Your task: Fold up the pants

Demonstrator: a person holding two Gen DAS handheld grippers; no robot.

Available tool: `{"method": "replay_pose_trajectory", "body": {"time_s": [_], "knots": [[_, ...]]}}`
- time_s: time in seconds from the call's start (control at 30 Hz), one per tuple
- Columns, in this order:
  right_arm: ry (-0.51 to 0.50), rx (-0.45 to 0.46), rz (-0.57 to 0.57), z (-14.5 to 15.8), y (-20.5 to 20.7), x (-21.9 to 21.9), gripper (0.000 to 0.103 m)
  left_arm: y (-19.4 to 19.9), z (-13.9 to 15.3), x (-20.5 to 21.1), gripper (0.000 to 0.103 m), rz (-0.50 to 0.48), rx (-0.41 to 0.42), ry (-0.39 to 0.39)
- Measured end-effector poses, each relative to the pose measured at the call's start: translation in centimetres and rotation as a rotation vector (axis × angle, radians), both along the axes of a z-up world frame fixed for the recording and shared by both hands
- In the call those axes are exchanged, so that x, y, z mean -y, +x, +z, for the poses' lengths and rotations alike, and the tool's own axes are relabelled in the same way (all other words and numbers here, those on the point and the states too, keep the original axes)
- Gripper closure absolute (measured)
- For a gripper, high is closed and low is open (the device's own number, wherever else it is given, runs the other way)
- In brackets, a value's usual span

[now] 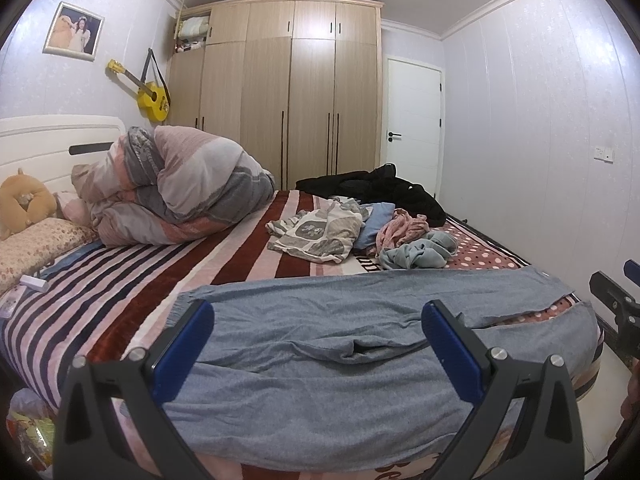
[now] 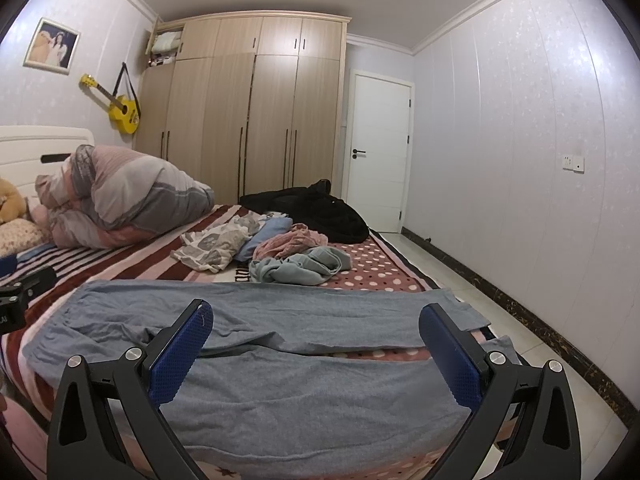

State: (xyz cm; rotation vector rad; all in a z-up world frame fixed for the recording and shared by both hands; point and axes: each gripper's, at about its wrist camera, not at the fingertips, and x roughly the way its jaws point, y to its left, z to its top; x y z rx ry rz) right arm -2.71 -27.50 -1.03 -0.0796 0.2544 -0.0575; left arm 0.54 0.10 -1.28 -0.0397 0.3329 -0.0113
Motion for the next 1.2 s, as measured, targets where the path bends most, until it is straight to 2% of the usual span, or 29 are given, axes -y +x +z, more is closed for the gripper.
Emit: {"method": "replay_pose_trajectory", "body": {"time_s": [0.2,0.3,0.37,0.5,0.63,0.8,0.9,1.2], "knots": [[-0.002,0.009,0.032,0.0,0.4,0.1,0.001,0.0,0.2,-0.6,0.001,-0.012,-0.001,-0.017],[-0.023,-0.020,0.090,-0.4,1.0,0.0,0.001,0.1,0.0,-1.1,0.001,-0.014,-0.013,-0.029],[0.005,-0.037,0.106,-0.9,1.5,0.7,0.001,0.2,-0.6,-2.0,0.001,-0.019,-0.019,-0.054],[0.073,-0.060,0.122,-2.3,2.3,3.2,0.001,0.6,-3.2,-5.1,0.001,0.036,-0.077,-0.118],[0.125,-0.123,0.094,-4.4,3.6,6.1,0.000,1.4,-7.0,-9.2,0.001,0.145,-0.189,-0.199],[0.168,-0.200,0.098,-6.9,5.0,8.3,0.000,1.8,-9.8,-11.4,0.001,0.228,-0.237,-0.184],[0.206,-0.242,0.098,-8.2,5.6,9.4,0.000,2.2,-11.1,-12.4,0.001,0.243,-0.267,-0.212],[0.386,-0.326,0.046,-11.8,6.9,13.6,0.001,2.5,-16.4,-15.5,0.001,0.259,-0.370,-0.441]]}}
